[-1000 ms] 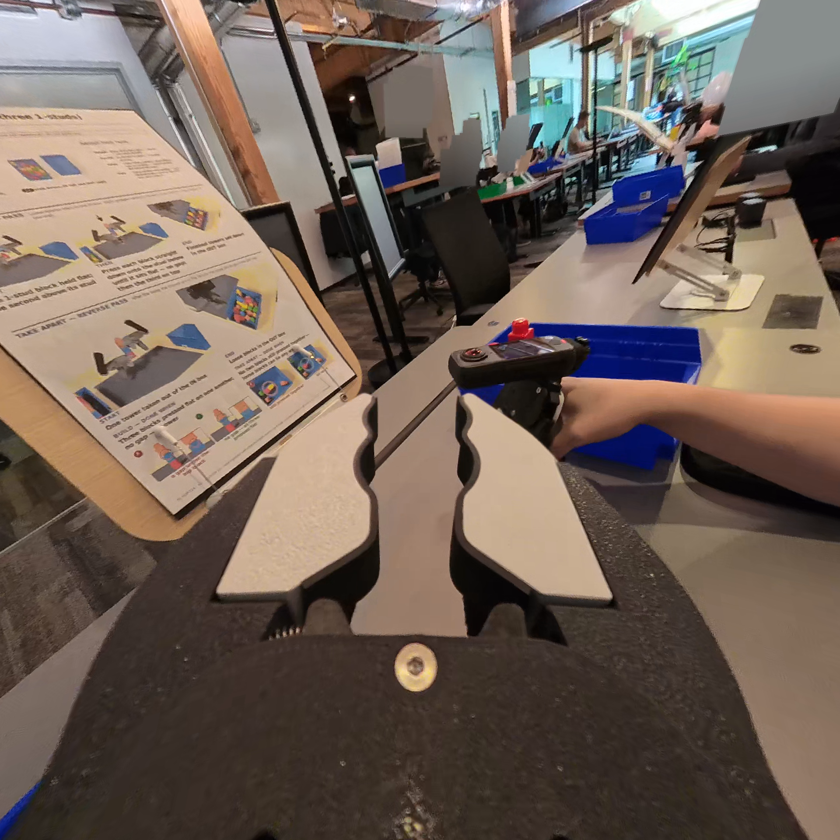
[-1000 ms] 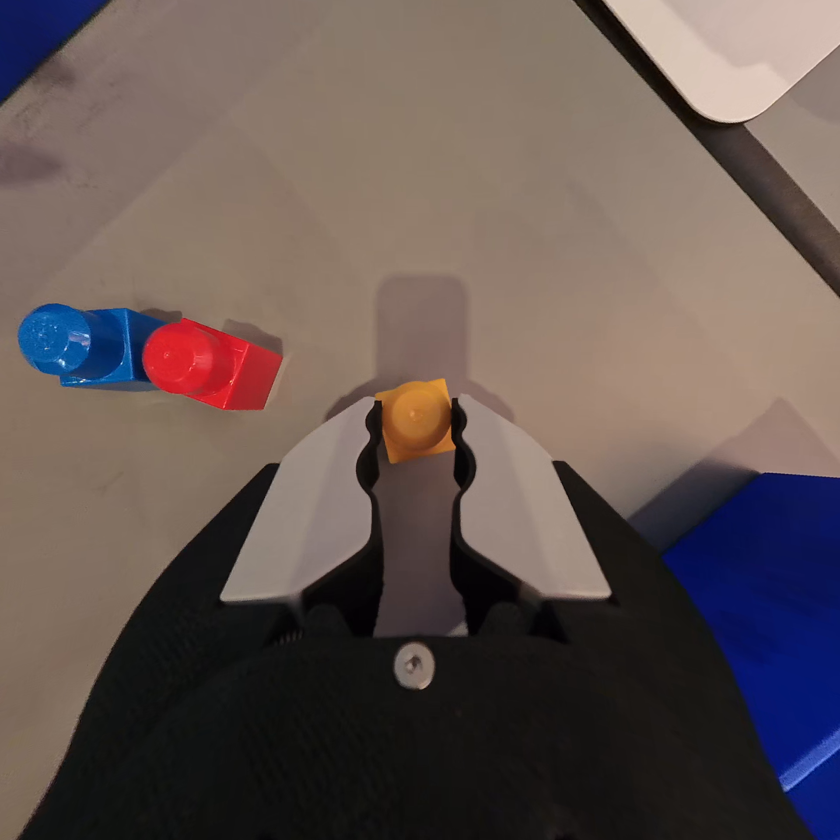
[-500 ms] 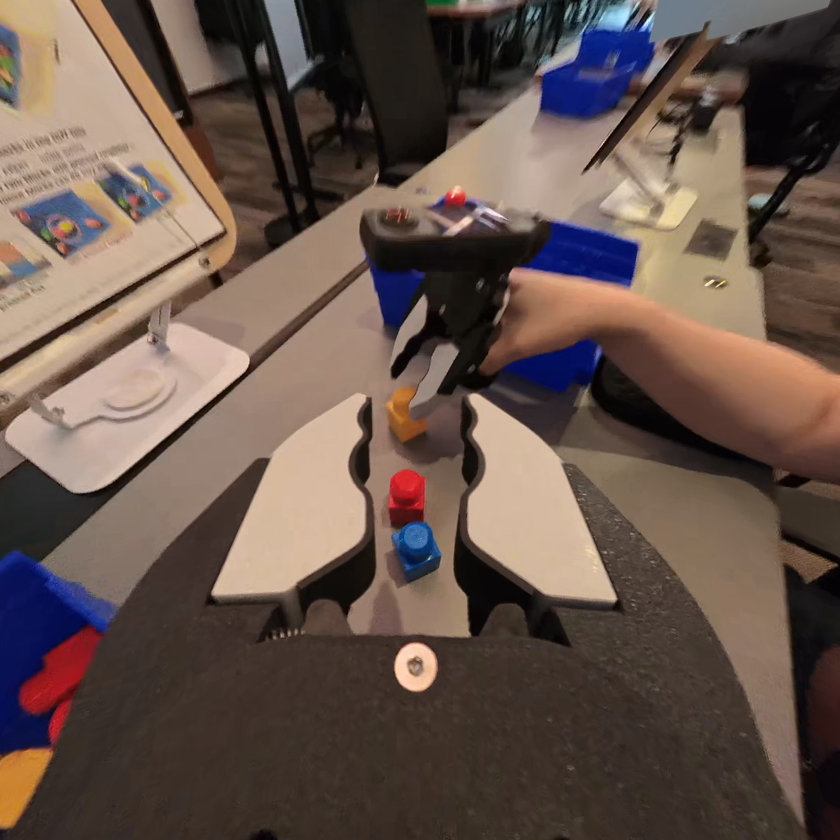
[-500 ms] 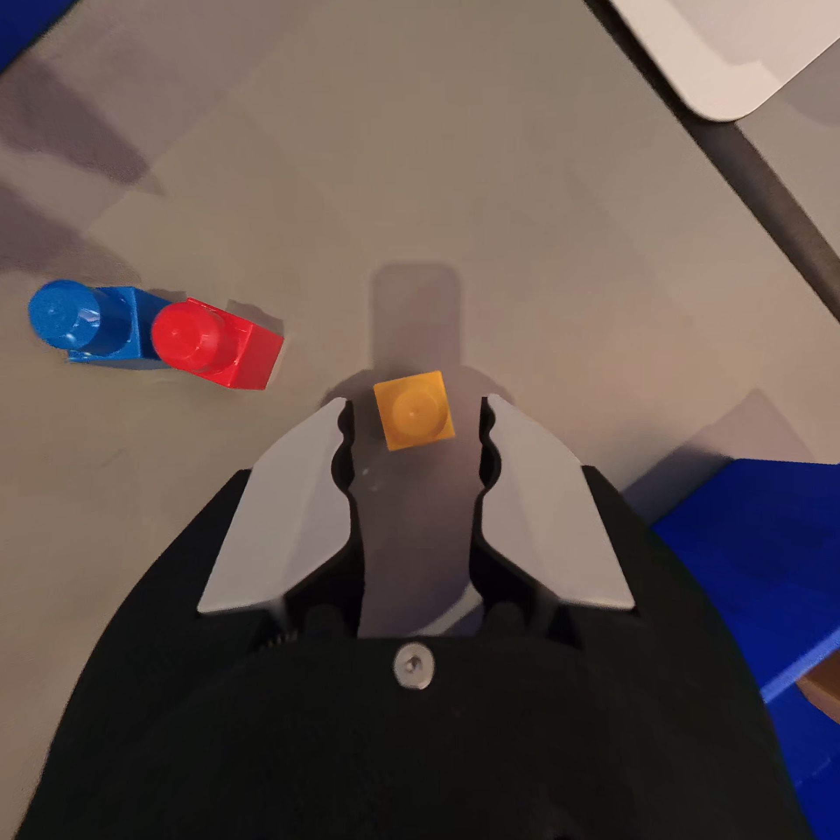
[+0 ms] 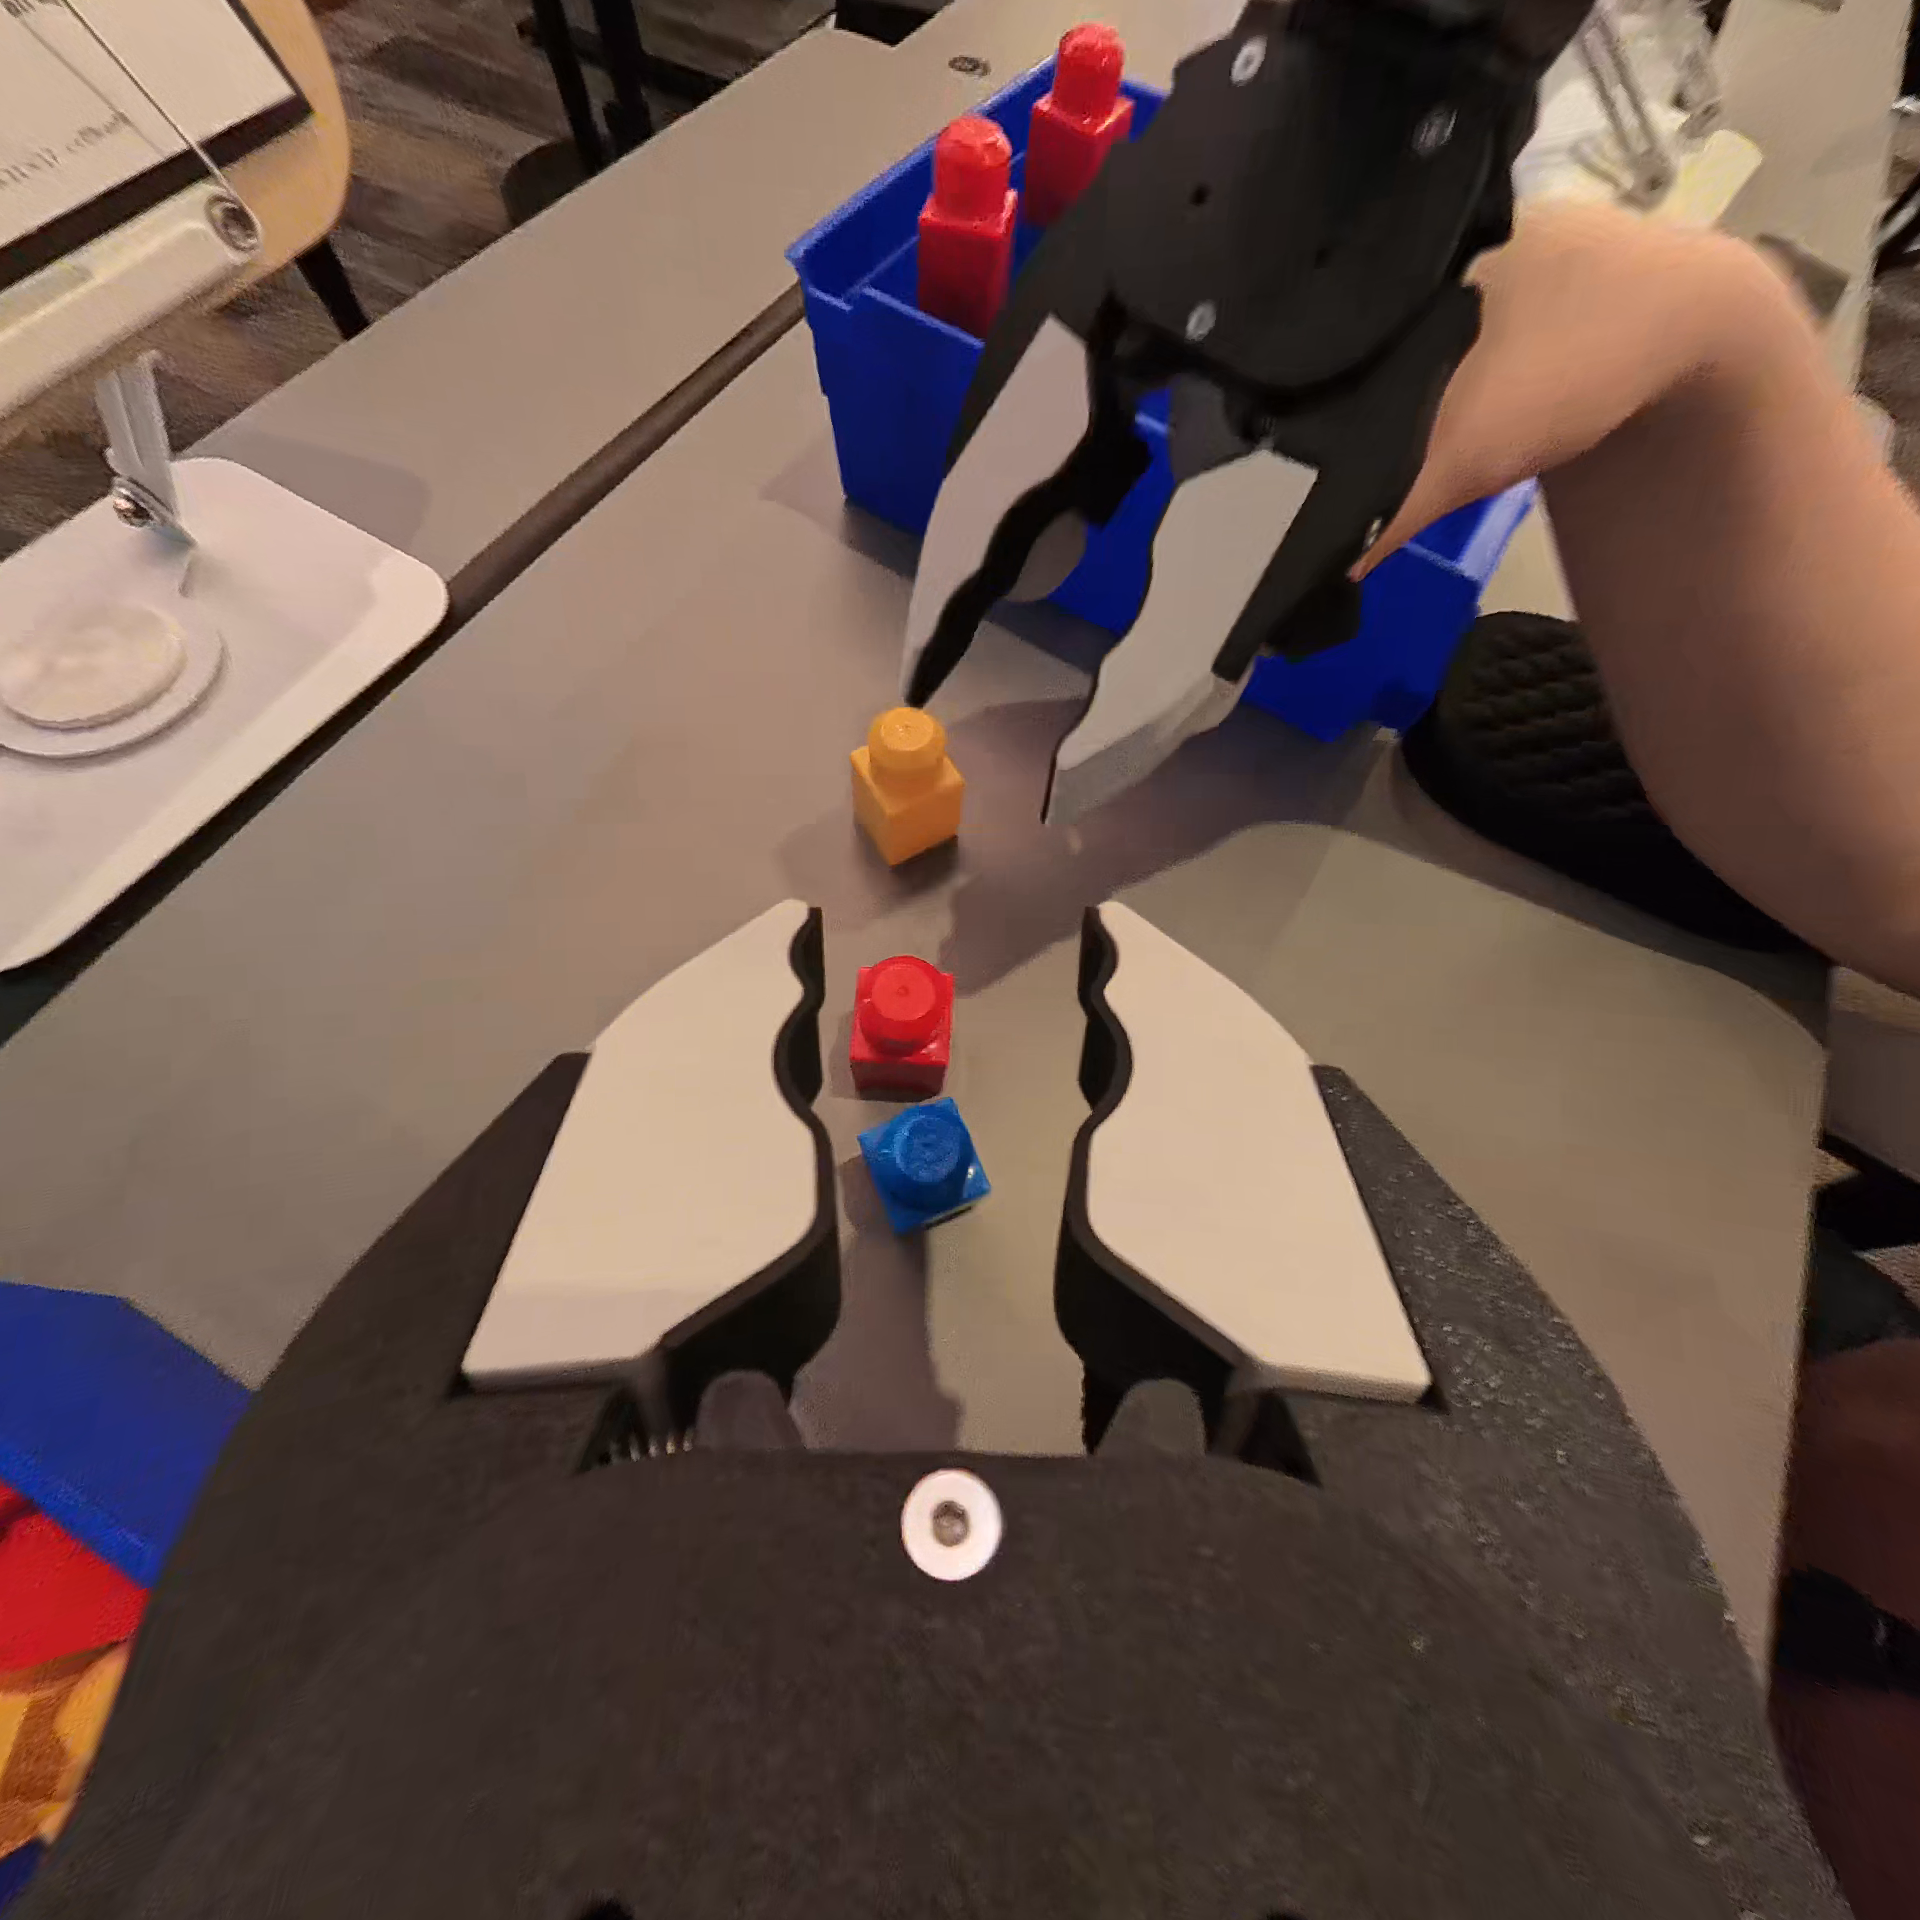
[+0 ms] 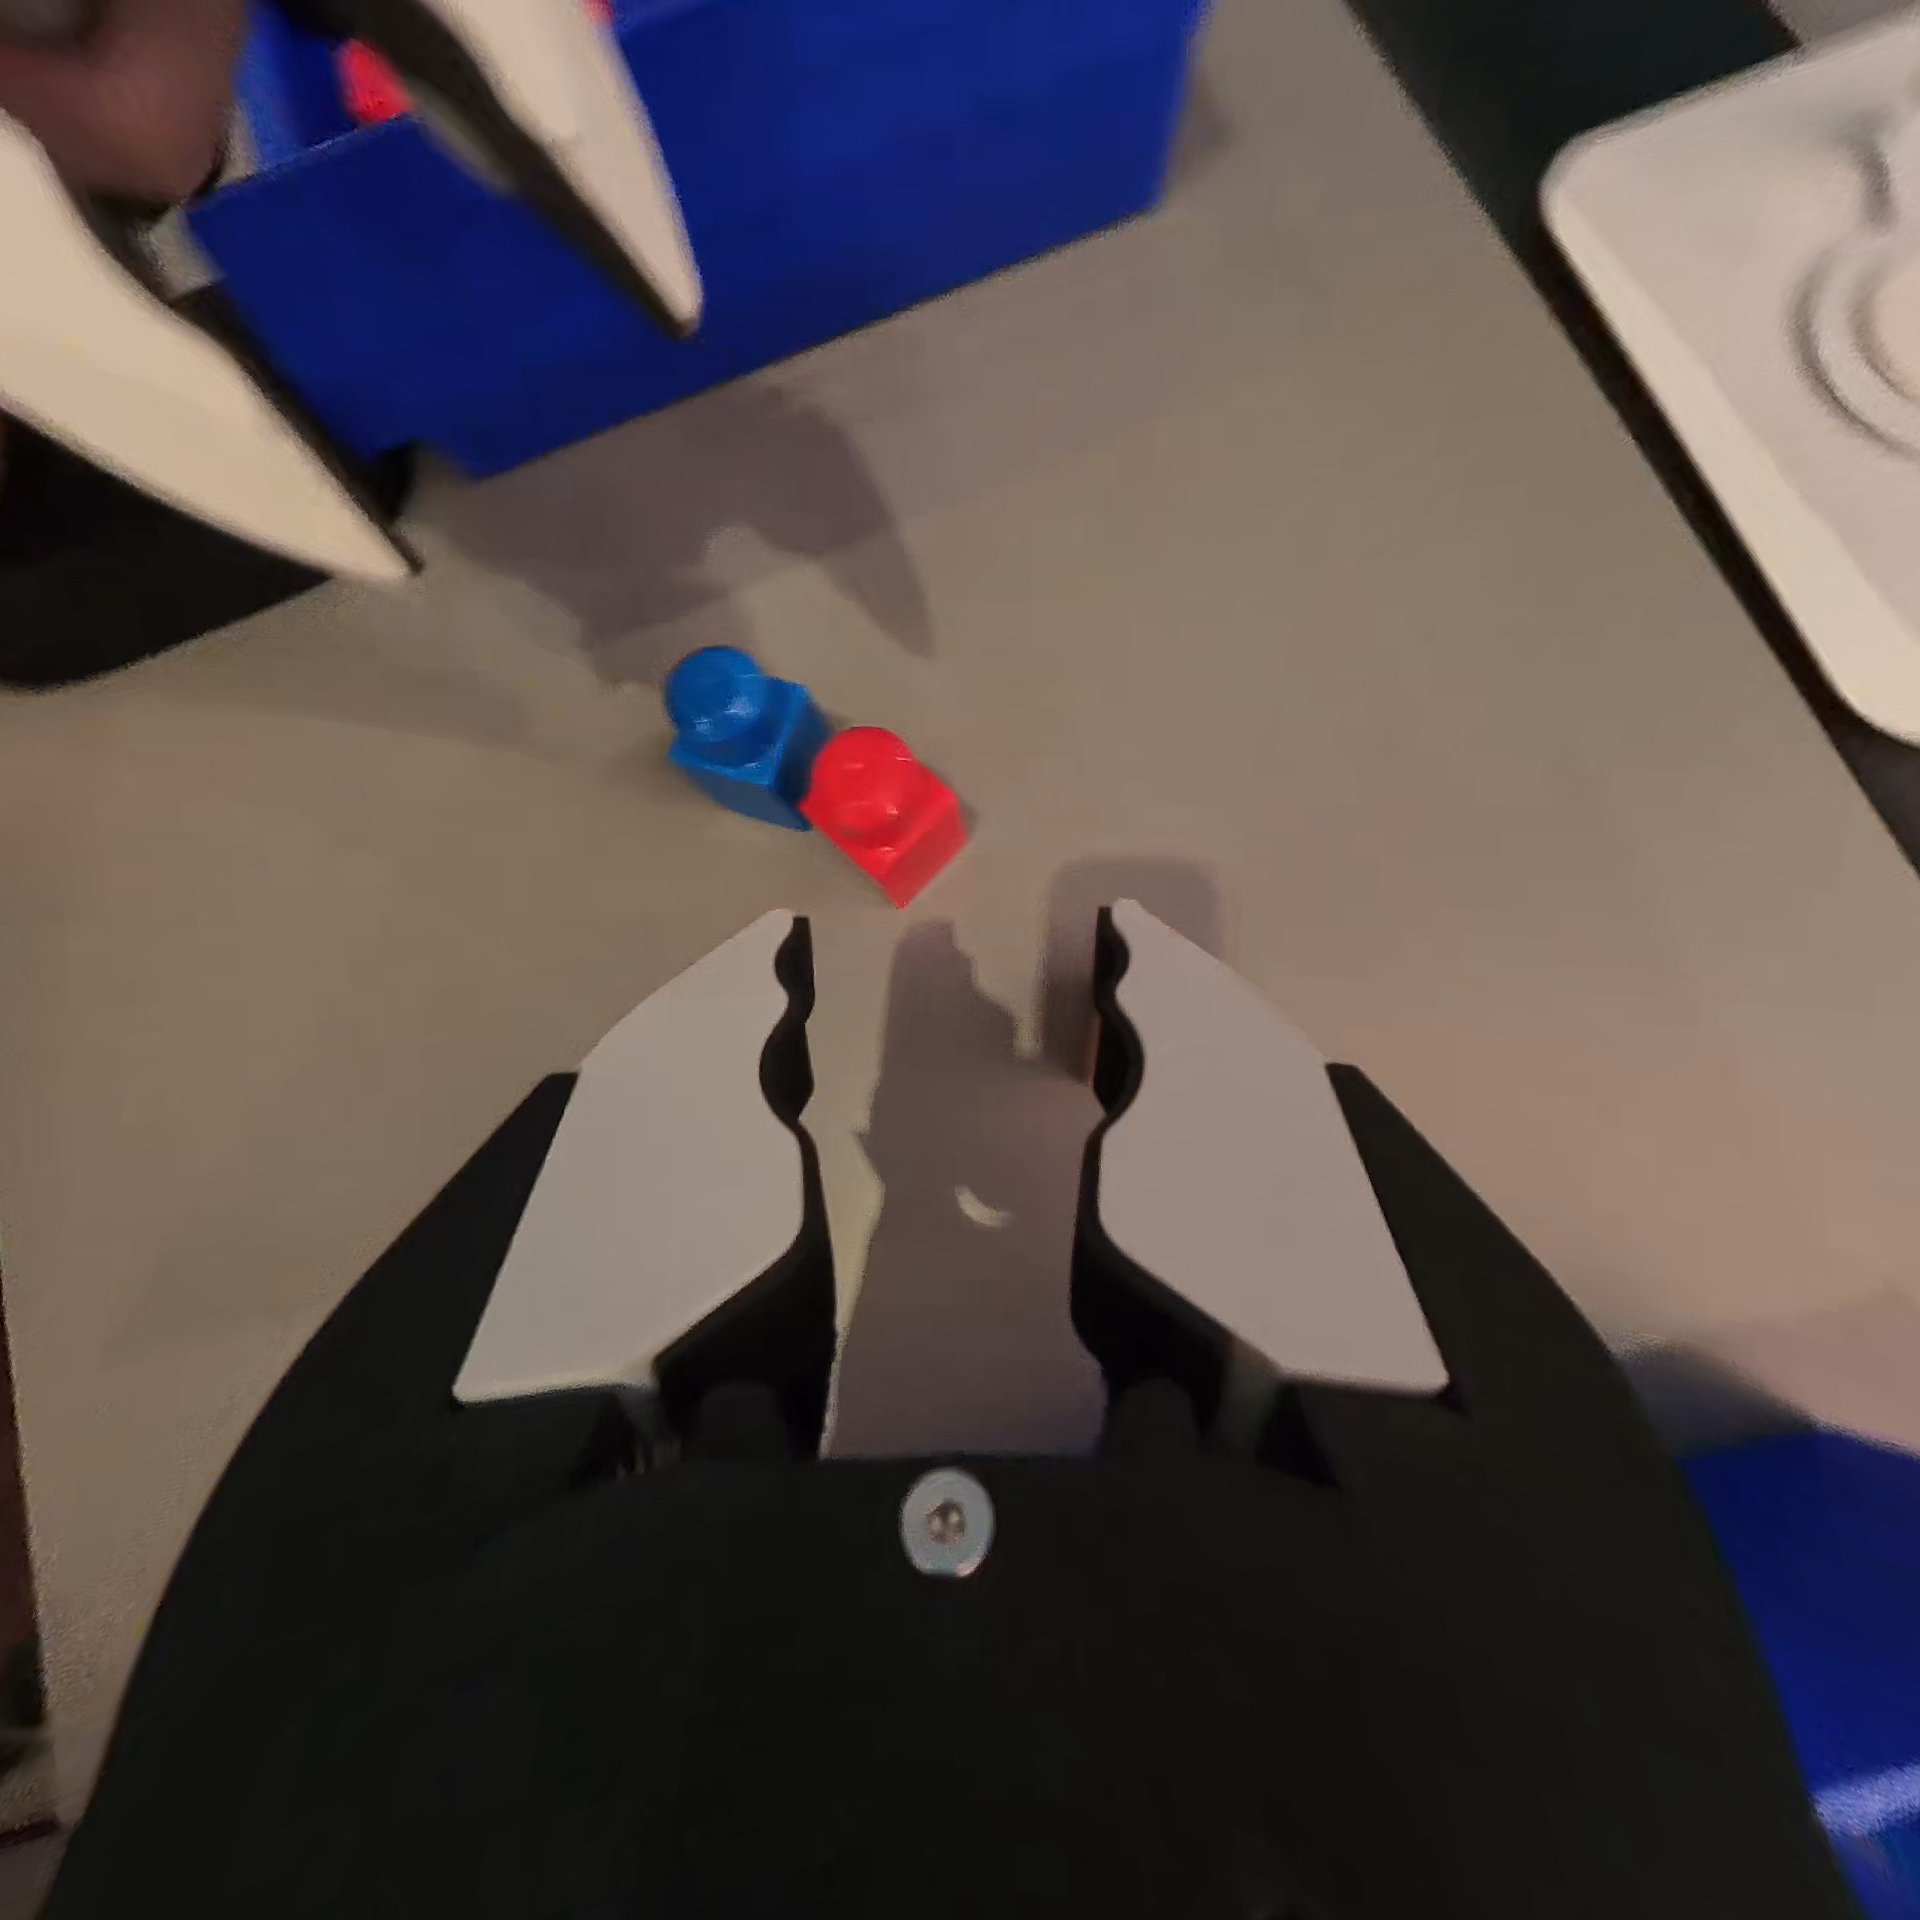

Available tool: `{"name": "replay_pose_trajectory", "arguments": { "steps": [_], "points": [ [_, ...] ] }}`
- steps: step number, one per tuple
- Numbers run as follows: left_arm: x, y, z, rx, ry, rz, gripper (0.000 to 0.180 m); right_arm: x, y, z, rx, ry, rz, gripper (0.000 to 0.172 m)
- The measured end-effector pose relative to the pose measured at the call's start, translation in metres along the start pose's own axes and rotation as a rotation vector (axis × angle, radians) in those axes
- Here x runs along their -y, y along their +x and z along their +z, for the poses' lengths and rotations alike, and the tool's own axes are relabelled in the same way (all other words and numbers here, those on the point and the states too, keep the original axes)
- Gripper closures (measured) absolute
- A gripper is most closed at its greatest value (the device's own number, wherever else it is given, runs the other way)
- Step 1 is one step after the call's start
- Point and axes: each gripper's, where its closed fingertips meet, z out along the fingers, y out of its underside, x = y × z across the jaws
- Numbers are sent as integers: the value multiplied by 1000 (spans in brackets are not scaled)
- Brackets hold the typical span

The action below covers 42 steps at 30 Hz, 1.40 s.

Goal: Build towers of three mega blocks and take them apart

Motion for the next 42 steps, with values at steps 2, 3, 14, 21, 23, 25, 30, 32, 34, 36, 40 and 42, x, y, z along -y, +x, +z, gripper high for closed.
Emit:
{"name": "replay_pose_trajectory", "arguments": {
  "steps": [2,3,14,21,23,25,30,32,34,36,40,42],
  "points": [
    [-3,0,-8,-17,-23,-21,132,-2,-7,6,20,-19,-67,118],
    [-5,-1,-10,-10,-36,-28,130,-3,-6,8,9,-32,-85,118],
    [-74,2,15,83,-460,84,129,-1,5,-11,-32,19,-74,117],
    [-110,-8,37,126,-623,45,127,-2,11,-17,-56,23,-66,117],
    [-115,-8,41,122,-642,30,126,-3,13,-18,-67,19,-68,117],
    [-120,-6,43,107,-662,7,126,-5,16,-18,-78,10,-63,117],
    [-132,-8,48,103,-714,-31,131,-19,28,-13,-112,-55,-13,117],
    [-134,-8,49,95,-717,-38,138,-26,33,-10,-126,-85,14,117],
    [-133,-8,49,85,-713,-54,139,-29,36,-6,-132,-104,38,117],
    [-135,-8,47,78,-725,-60,140,-30,38,-4,-142,-118,43,117],
    [-133,-7,49,52,-705,-59,140,-18,27,-3,-130,-82,-16,117],
    [-131,-7,50,37,-698,-50,140,-8,13,-1,-78,-48,-62,118]
  ]
}}
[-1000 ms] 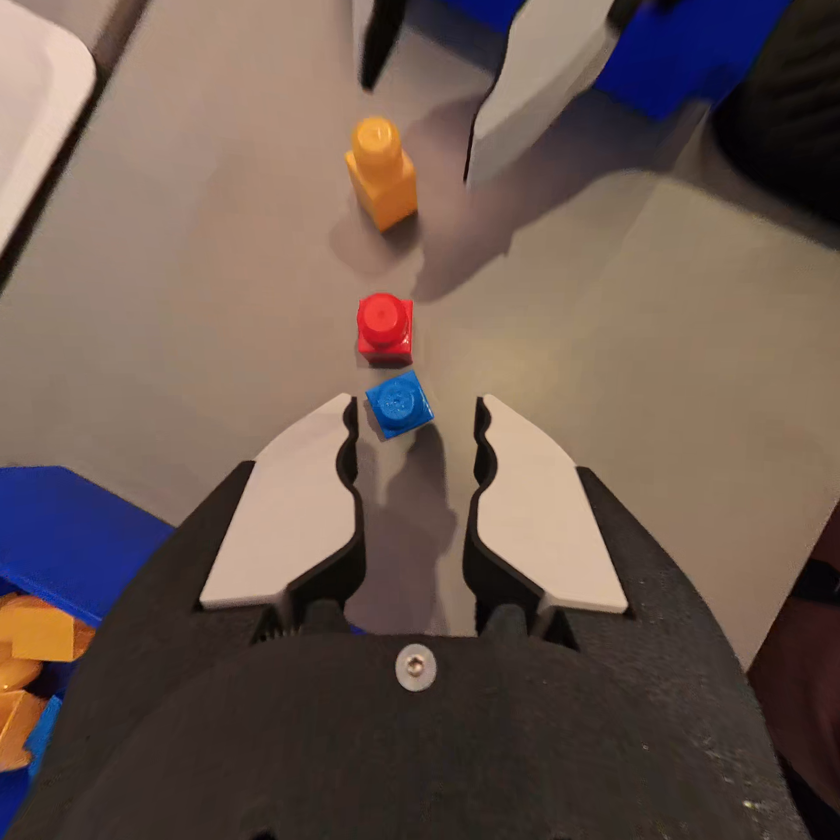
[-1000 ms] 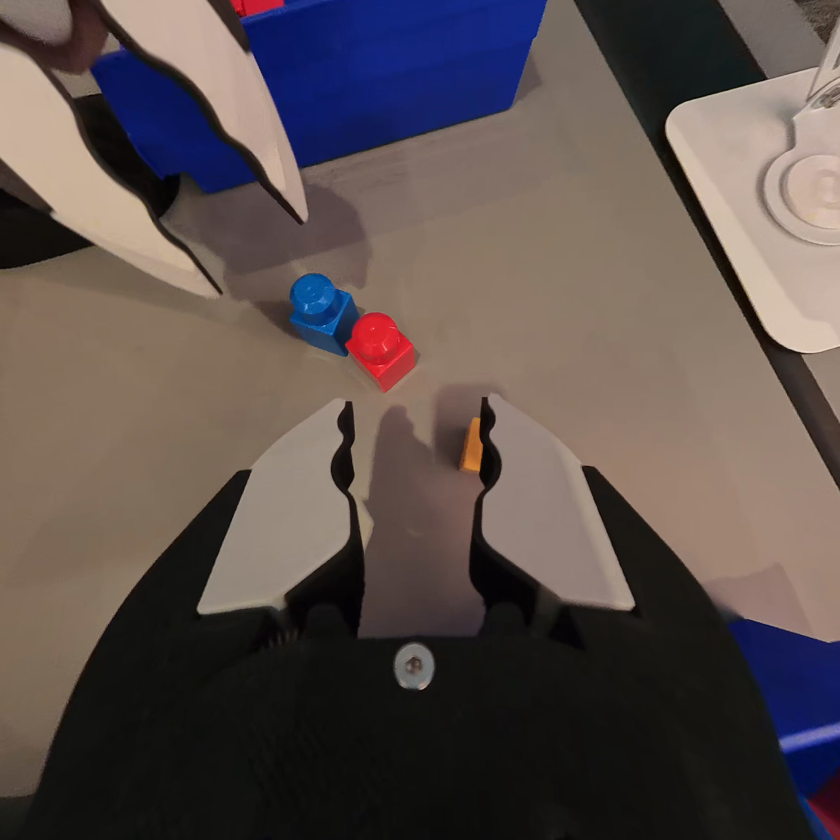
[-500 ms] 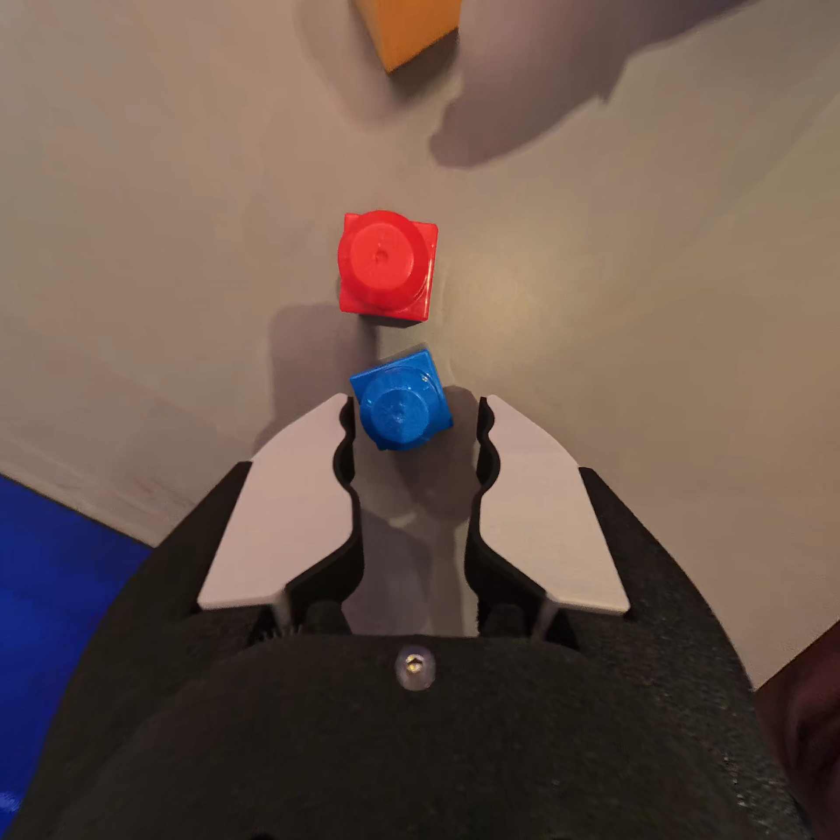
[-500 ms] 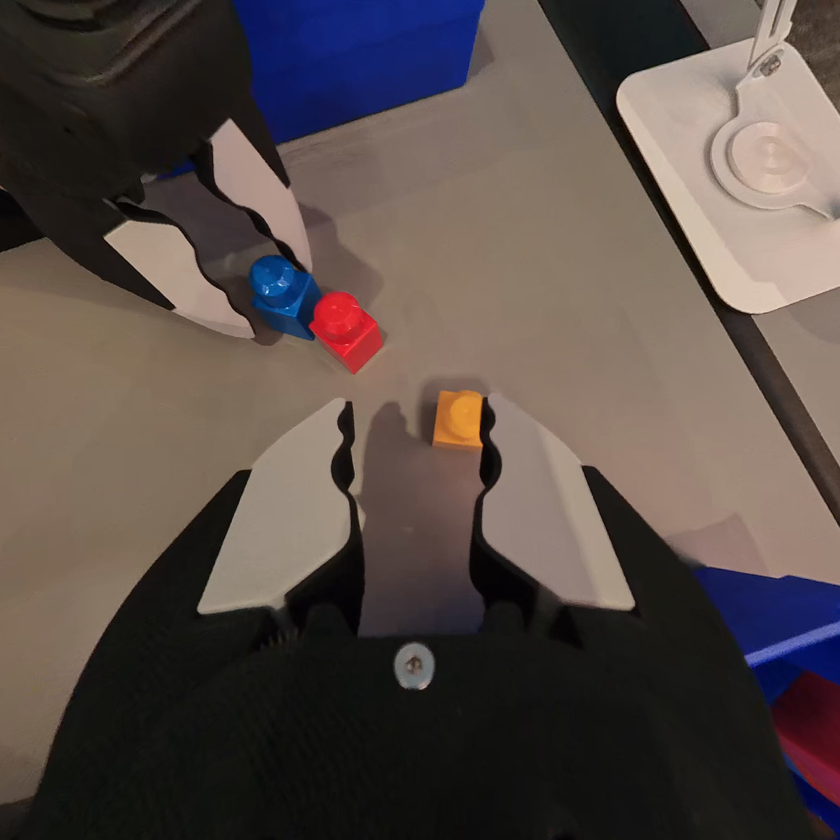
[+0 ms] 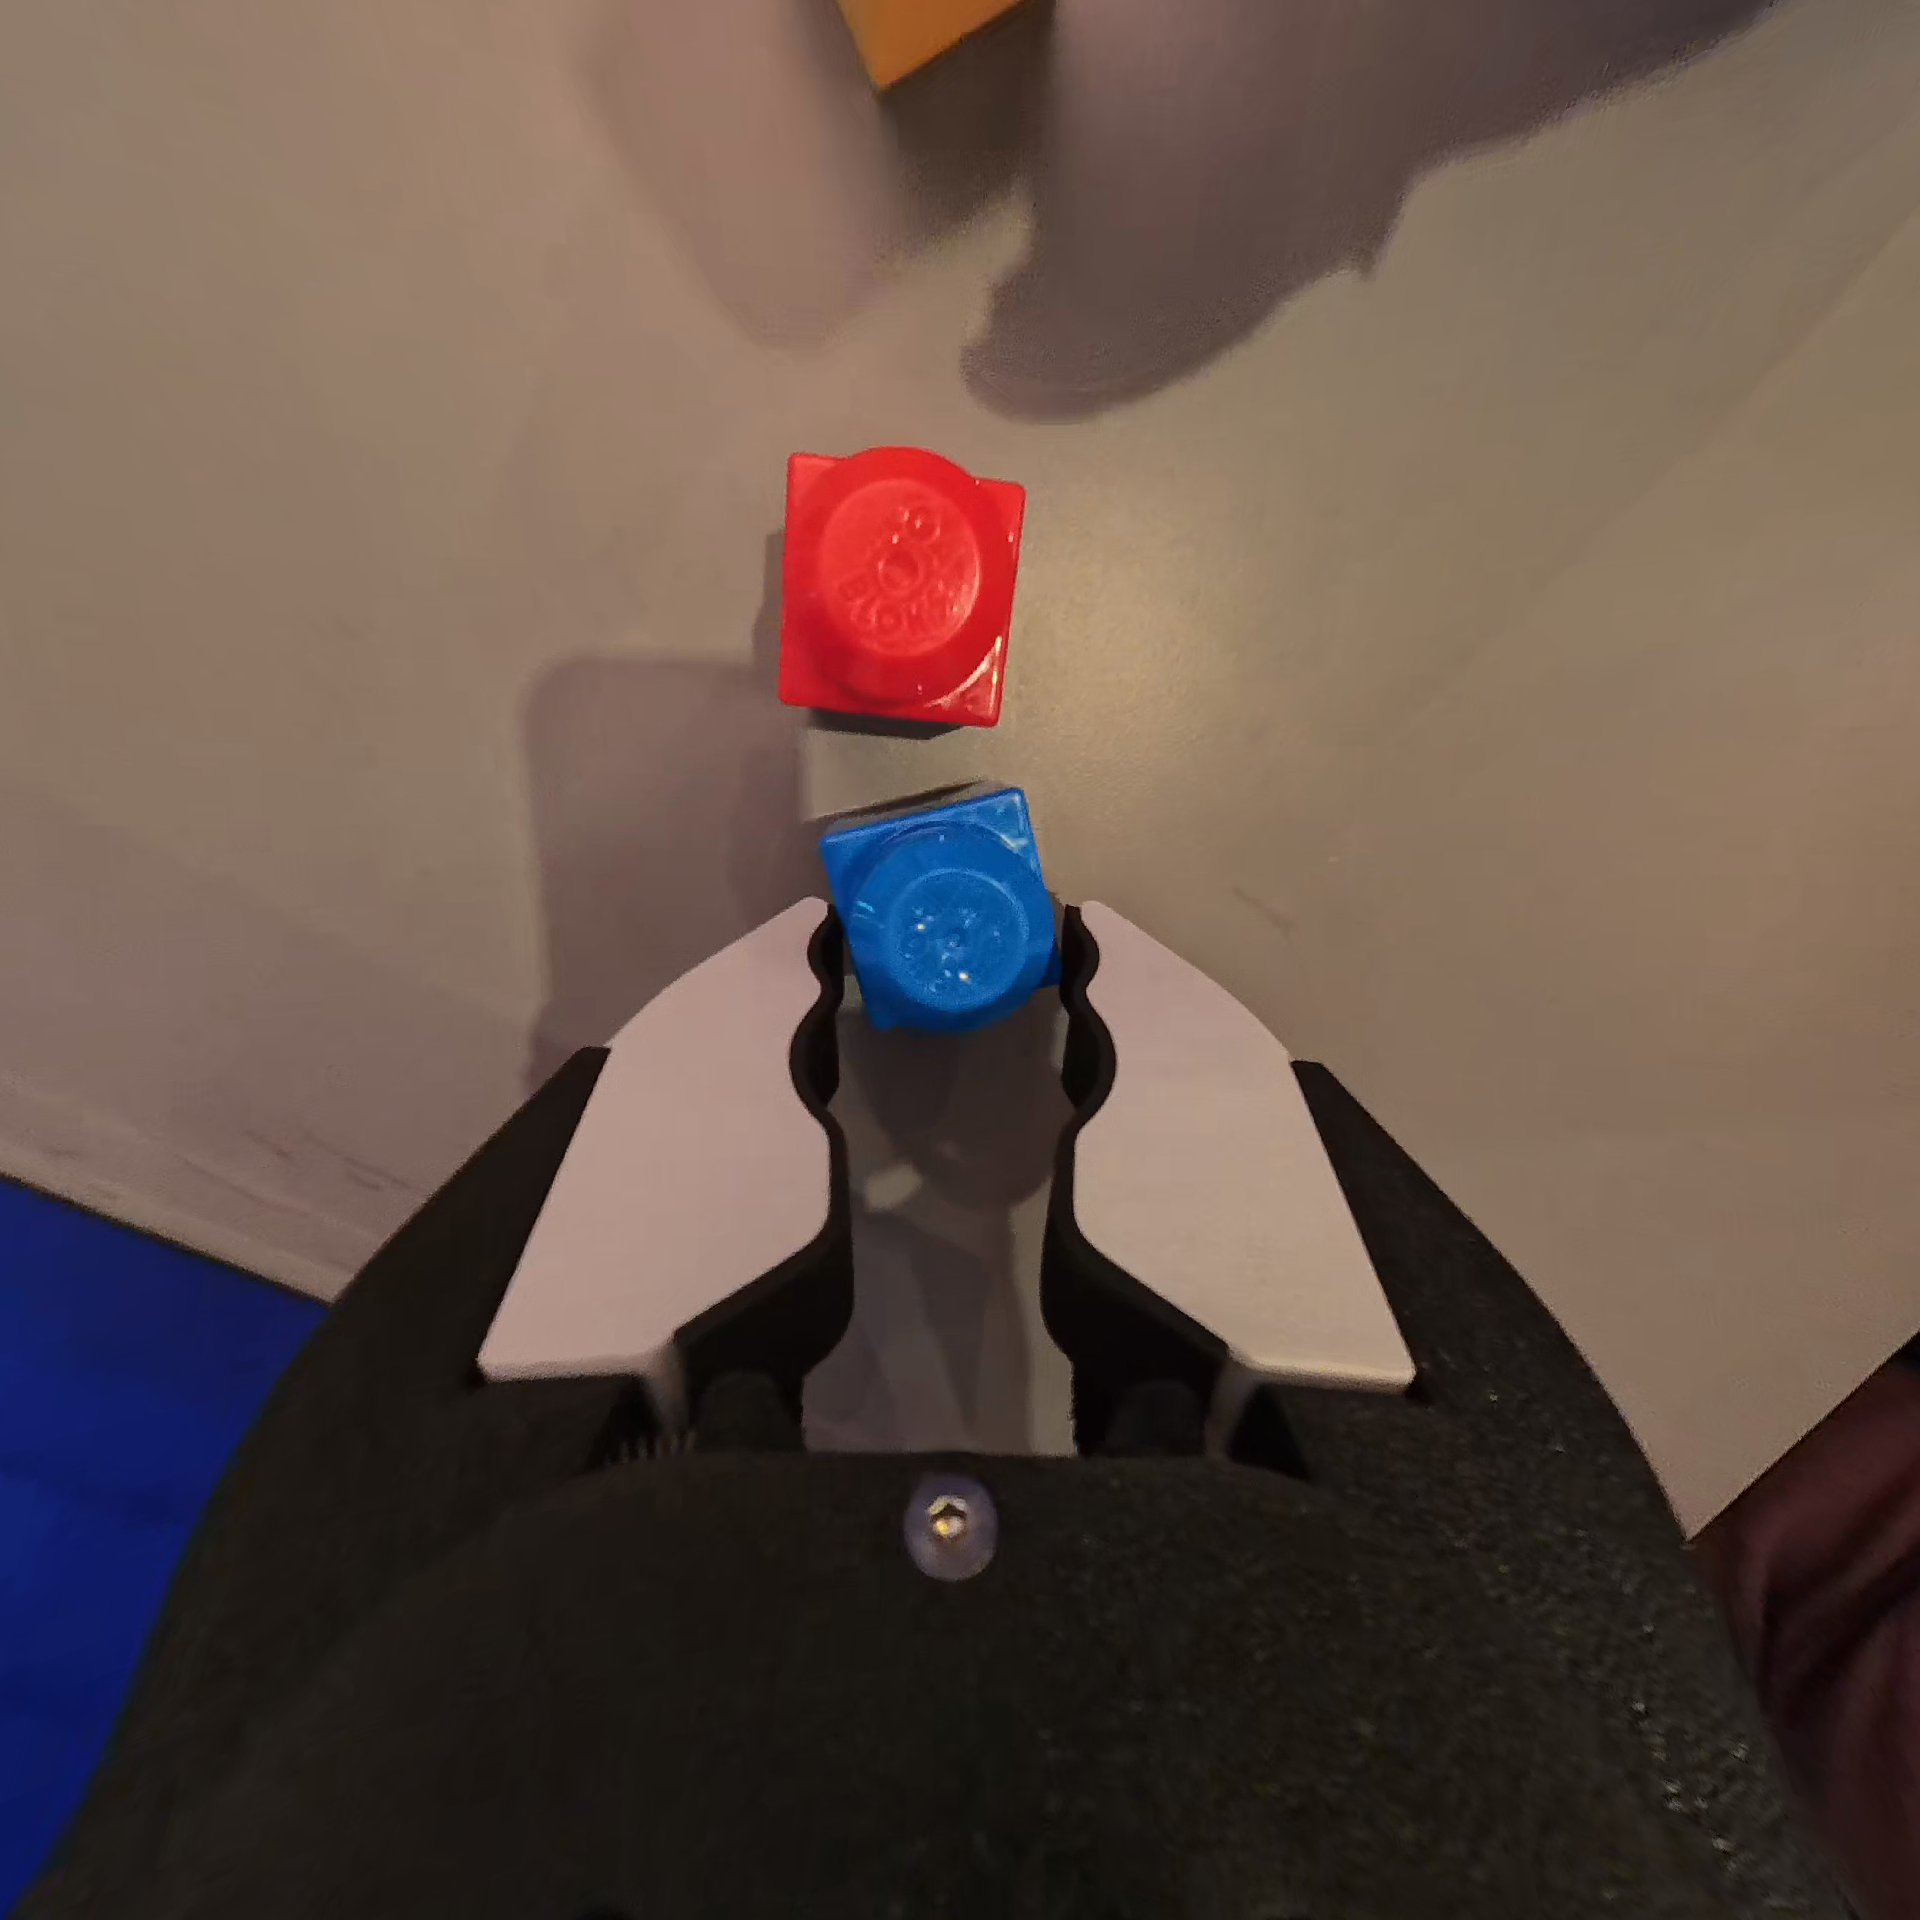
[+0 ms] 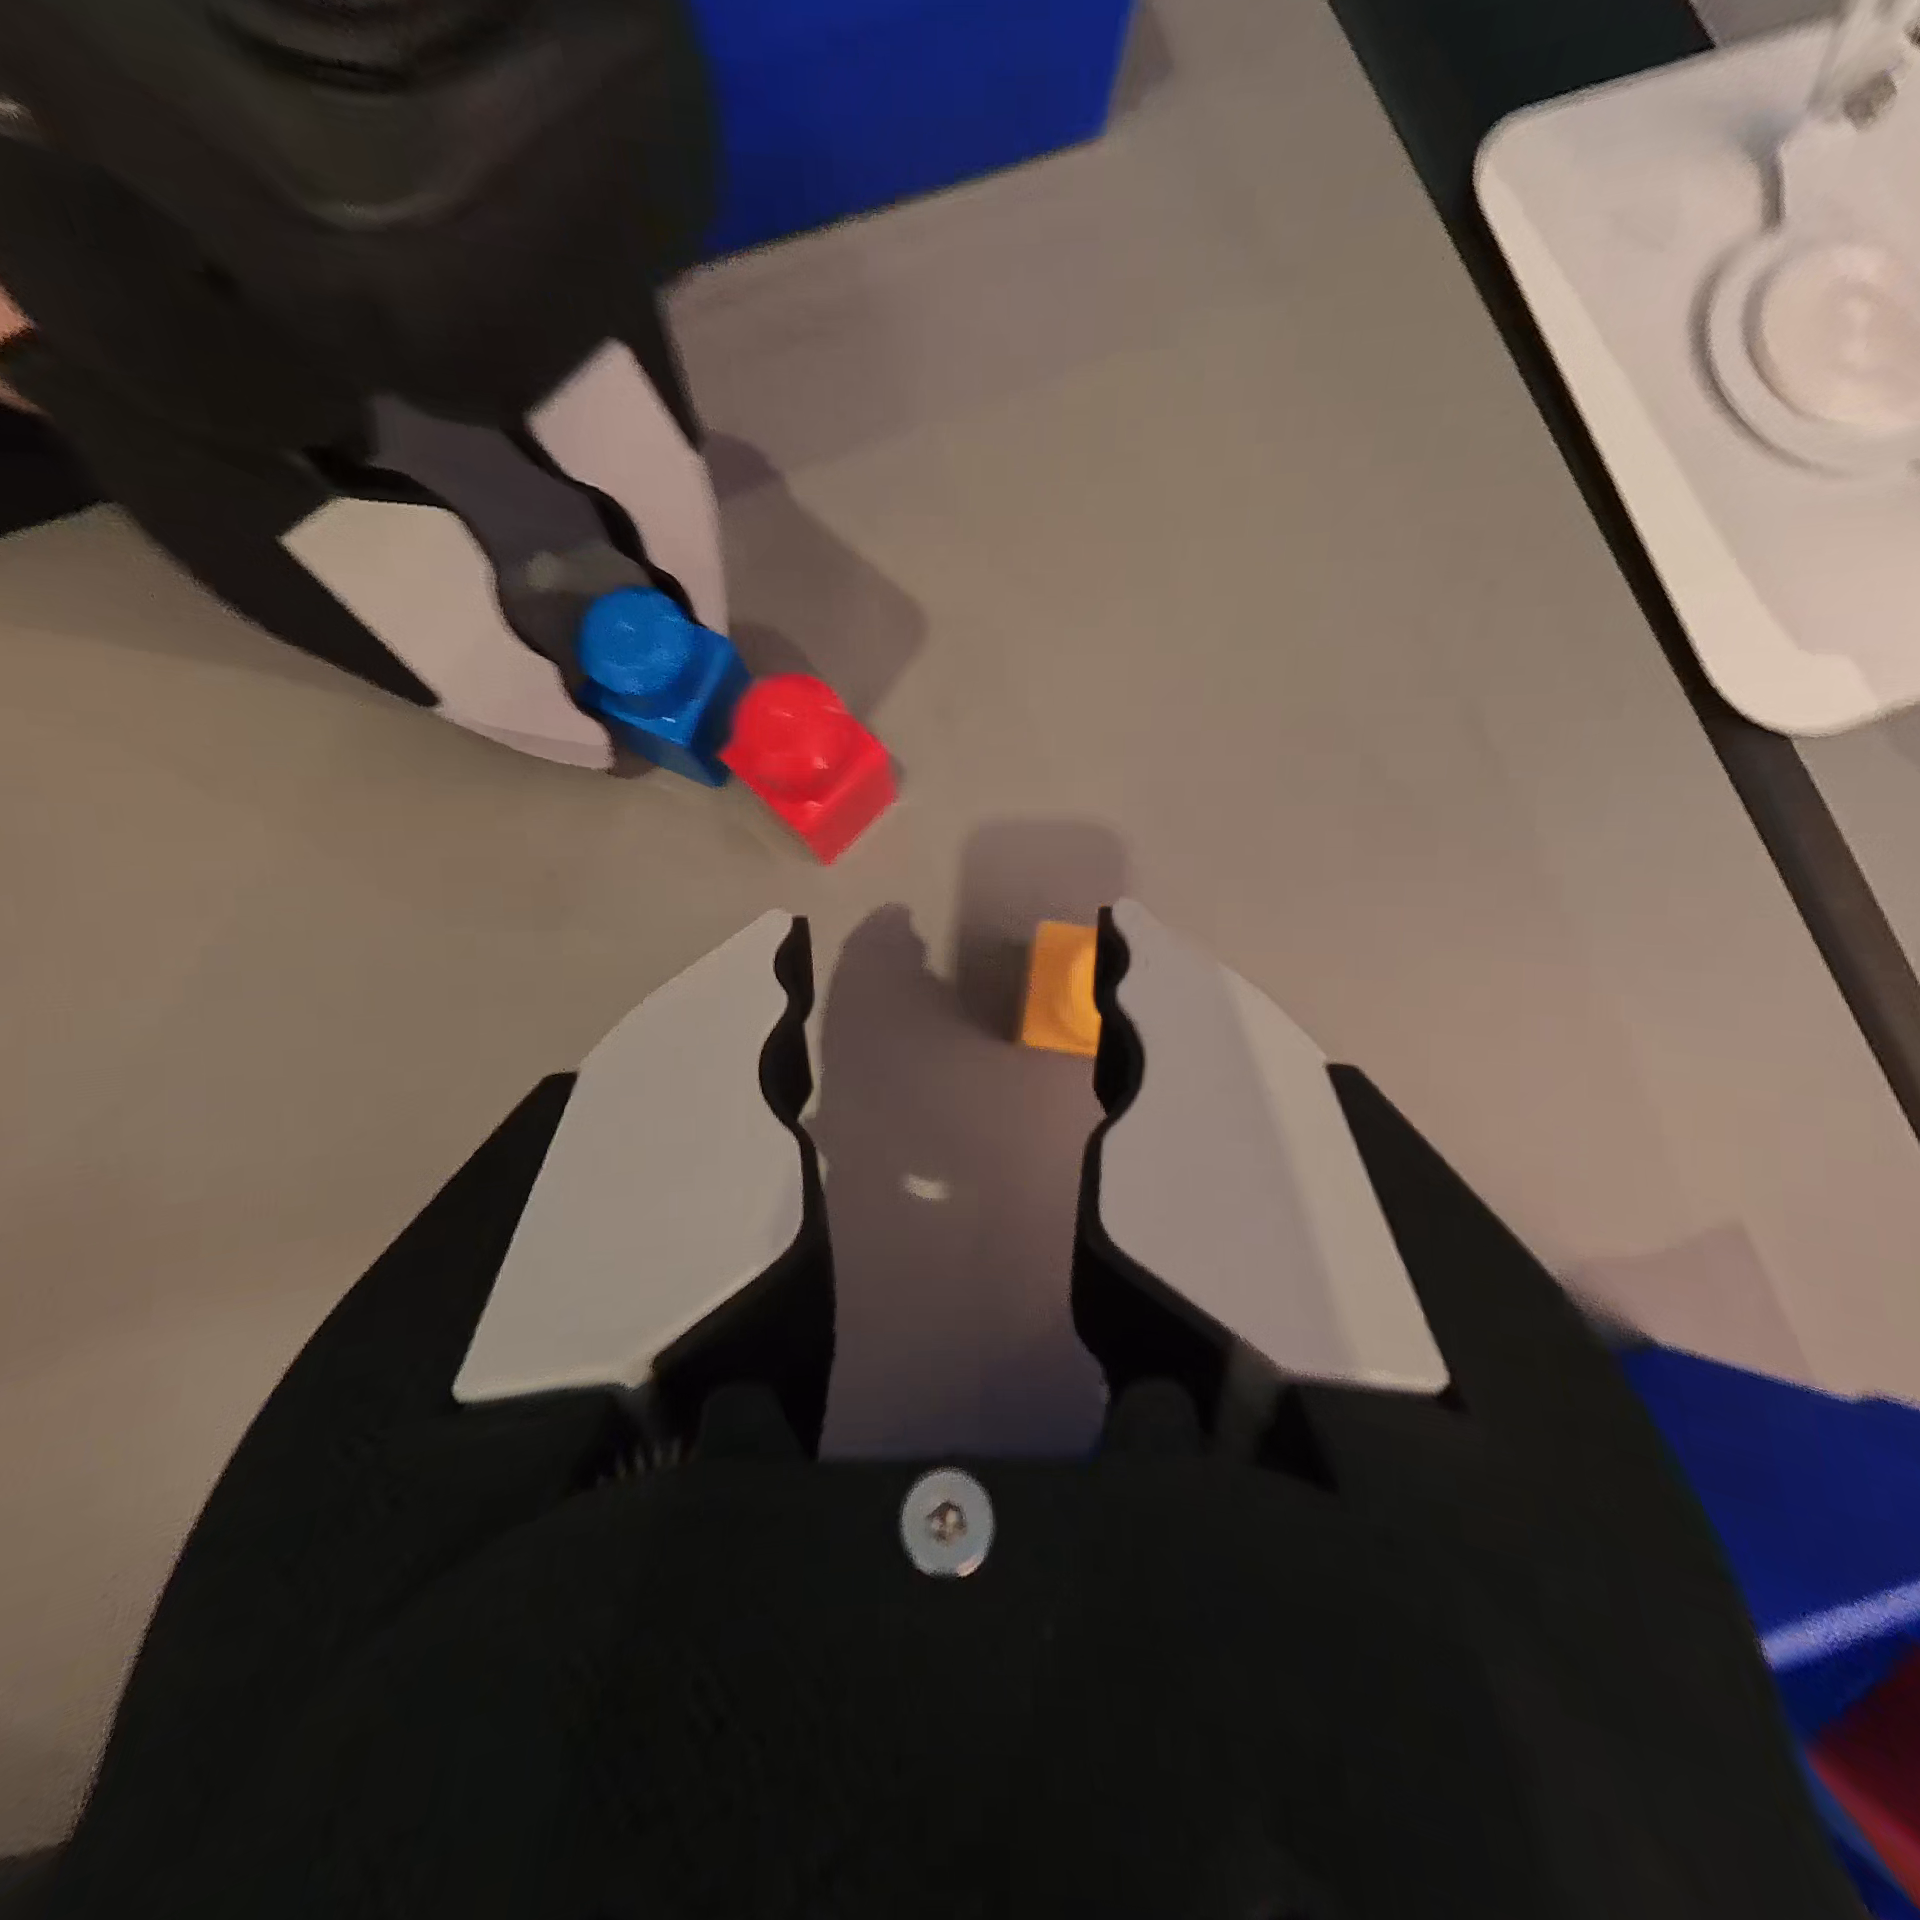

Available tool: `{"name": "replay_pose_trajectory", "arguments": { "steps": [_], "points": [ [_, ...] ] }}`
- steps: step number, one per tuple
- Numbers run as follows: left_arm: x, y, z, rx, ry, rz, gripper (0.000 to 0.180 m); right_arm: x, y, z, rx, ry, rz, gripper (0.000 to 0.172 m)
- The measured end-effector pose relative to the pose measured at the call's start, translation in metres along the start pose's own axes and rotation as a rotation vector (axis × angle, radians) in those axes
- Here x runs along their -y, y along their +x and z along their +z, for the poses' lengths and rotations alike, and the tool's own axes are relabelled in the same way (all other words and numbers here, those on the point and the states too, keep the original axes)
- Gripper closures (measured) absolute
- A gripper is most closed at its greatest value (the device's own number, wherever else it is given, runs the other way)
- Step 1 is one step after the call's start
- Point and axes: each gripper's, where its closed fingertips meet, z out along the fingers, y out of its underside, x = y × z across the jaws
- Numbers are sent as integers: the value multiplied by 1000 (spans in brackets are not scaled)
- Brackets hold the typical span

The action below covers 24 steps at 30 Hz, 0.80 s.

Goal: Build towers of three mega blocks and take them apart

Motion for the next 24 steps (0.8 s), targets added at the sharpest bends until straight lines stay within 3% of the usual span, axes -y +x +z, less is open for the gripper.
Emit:
{"name": "replay_pose_trajectory", "arguments": {
  "steps": [4,14,20,24],
  "points": [
    [7,5,-20,-39,64,15,141,17,-34,0,151,84,-109,118],
    [23,50,-119,-252,392,144,141,47,-99,-7,503,290,-195,115],
    [17,44,-134,-252,422,140,141,49,-95,-14,425,294,-255,115],
    [11,37,-141,-238,430,133,141,41,-73,3,306,216,-199,114]
  ]
}}
